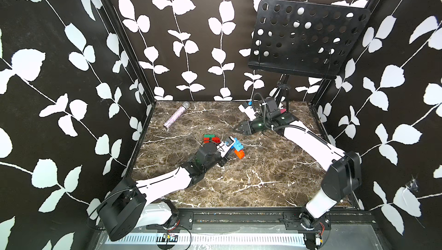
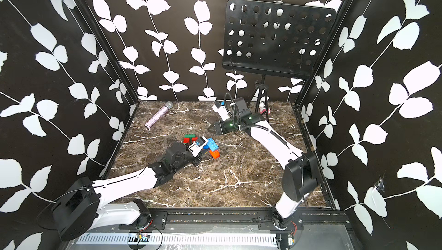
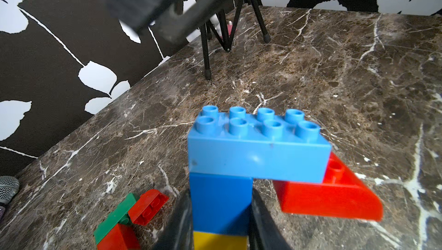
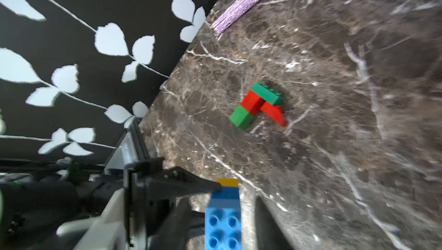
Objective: Assemble the letter r with lego
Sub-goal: Adjust the lego brick.
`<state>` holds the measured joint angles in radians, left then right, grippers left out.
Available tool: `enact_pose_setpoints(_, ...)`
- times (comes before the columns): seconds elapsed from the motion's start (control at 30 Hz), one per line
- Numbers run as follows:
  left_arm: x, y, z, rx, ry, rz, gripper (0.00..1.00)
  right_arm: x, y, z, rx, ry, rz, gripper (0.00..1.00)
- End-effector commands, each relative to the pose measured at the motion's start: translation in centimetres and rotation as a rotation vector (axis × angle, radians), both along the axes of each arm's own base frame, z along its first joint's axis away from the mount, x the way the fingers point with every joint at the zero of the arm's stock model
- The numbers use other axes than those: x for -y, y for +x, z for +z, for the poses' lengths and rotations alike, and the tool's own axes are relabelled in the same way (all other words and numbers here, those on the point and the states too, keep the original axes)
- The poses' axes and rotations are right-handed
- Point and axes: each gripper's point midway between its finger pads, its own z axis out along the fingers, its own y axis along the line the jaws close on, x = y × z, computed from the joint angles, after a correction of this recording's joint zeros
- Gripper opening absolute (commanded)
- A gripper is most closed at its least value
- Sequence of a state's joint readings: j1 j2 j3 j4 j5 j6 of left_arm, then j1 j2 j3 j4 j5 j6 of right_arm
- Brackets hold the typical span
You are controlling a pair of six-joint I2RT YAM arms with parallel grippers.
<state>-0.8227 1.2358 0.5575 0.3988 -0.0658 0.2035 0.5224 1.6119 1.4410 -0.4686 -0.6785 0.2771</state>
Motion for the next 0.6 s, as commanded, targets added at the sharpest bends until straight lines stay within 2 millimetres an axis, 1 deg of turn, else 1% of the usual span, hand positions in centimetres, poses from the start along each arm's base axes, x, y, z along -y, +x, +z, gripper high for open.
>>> enact_pose_setpoints(0.0, 0.1, 0.1, 1.3, 0.017, -0.017, 0.006, 0.31, 1.3, 0.4, 3.5, 0.156, 0.036, -0.063, 0.13)
enact_pose_setpoints(0.03, 0.1, 0.1, 1.3, 0.015, -0.019, 0.008, 0.31, 1.5, 0.2, 3.7, 0.167, 0.045, -0.072, 0.07)
enact_pose_setpoints(0.17, 0.1, 0.2, 1.4, 0.012, -0.026, 0.009, 0.31, 1.7, -0.2, 3.7, 0.175, 0.064, -0.083, 0.0)
enact_pose_setpoints(0.2, 0.1, 0.2, 1.5, 0.012, -0.024, 0.009, 0.31, 1.7, -0.2, 4.1, 0.182, 0.073, -0.085, 0.0)
enact_pose_setpoints(0.23, 0.2, 0.2, 1.6, 0.012, -0.026, 0.008, 0.31, 1.8, -0.5, 2.5, 0.151, 0.058, -0.084, 0.0)
enact_pose_setpoints(0.43, 0.5, 0.3, 1.8, 0.011, -0.03, 0.0, 0.31, 1.5, -0.8, 0.6, 0.097, 0.068, -0.07, 0.0)
enact_pose_setpoints(0.57, 0.8, 0.4, 1.9, 0.013, -0.033, -0.007, 0.31, 0.9, -0.6, -0.1, 0.082, 0.086, -0.062, 0.0)
